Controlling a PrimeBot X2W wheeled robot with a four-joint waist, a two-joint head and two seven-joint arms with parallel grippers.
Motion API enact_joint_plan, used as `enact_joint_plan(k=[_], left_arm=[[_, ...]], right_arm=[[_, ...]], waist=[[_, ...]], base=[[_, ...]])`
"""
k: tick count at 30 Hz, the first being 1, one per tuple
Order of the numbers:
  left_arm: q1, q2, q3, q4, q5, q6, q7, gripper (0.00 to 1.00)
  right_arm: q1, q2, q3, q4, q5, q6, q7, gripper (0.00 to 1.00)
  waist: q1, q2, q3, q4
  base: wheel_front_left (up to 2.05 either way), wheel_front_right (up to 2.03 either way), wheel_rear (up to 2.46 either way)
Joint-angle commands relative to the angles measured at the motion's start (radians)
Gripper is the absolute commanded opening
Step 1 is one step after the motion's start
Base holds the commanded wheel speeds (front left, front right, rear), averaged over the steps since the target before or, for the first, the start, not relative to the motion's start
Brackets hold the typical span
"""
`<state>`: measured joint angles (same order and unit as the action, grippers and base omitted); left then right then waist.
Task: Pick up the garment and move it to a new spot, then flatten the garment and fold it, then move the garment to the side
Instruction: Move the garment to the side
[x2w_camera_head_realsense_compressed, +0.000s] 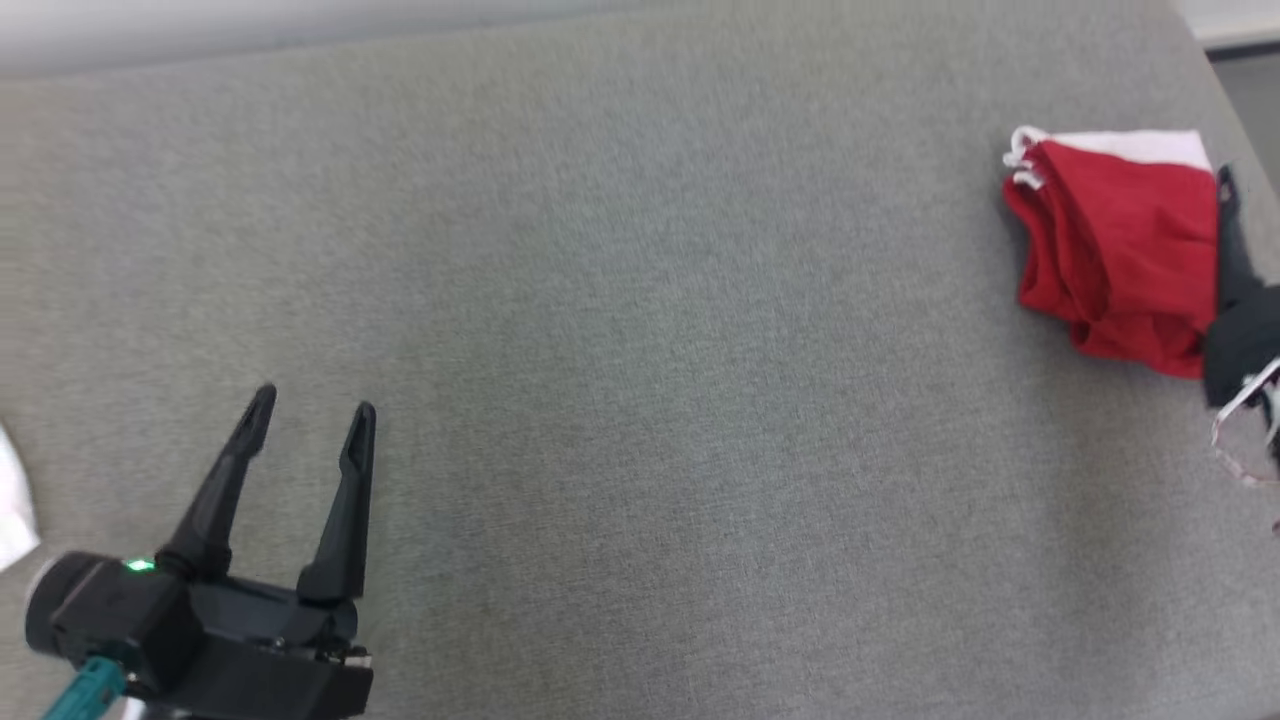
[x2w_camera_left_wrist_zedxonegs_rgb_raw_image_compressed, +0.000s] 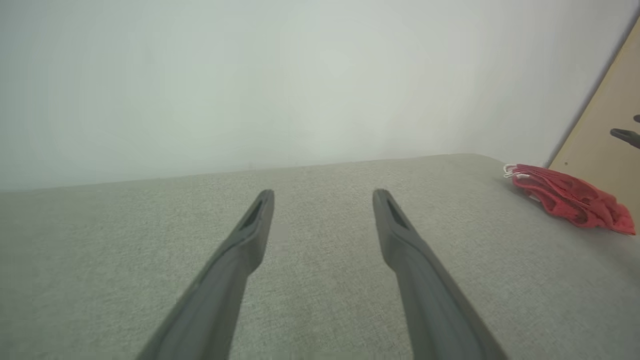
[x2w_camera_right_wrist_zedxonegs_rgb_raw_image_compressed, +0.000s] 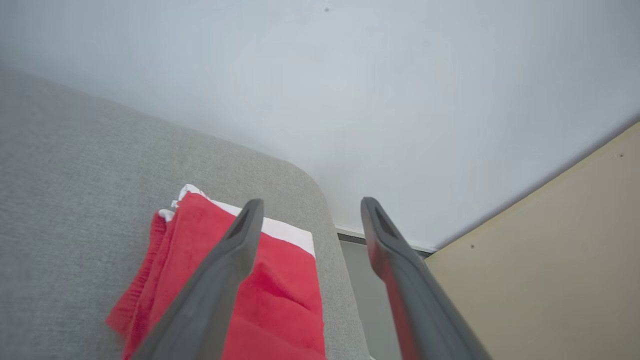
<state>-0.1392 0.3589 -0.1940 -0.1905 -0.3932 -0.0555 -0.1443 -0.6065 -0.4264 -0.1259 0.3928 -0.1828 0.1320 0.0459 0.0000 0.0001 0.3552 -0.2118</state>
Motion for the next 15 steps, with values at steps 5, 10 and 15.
enact_joint_plan(k=[5, 10, 15], left_arm=[[0.073, -0.033, -0.012, 0.088, -0.006, 0.020, -0.047, 1.00], [0.143, -0.074, 0.001, 0.165, -0.017, 0.052, -0.089, 1.00], [0.194, -0.116, 0.027, 0.210, -0.034, 0.073, -0.113, 1.00]], right_arm=[[0.154, 0.051, 0.057, -0.086, 0.165, -0.002, -0.021, 1.00], [0.320, 0.148, 0.001, -0.194, 0.294, -0.002, 0.002, 1.00], [0.463, 0.265, -0.025, -0.288, 0.354, -0.002, 0.015, 1.00]], waist=[[0.0000, -0.0001, -0.179, 0.089], [0.0000, -0.0001, -0.309, 0.144], [0.0000, -0.0001, -0.404, 0.189]], base=[[0.00, 0.00, 0.00], [0.00, 0.00, 0.00], [0.00, 0.00, 0.00]])
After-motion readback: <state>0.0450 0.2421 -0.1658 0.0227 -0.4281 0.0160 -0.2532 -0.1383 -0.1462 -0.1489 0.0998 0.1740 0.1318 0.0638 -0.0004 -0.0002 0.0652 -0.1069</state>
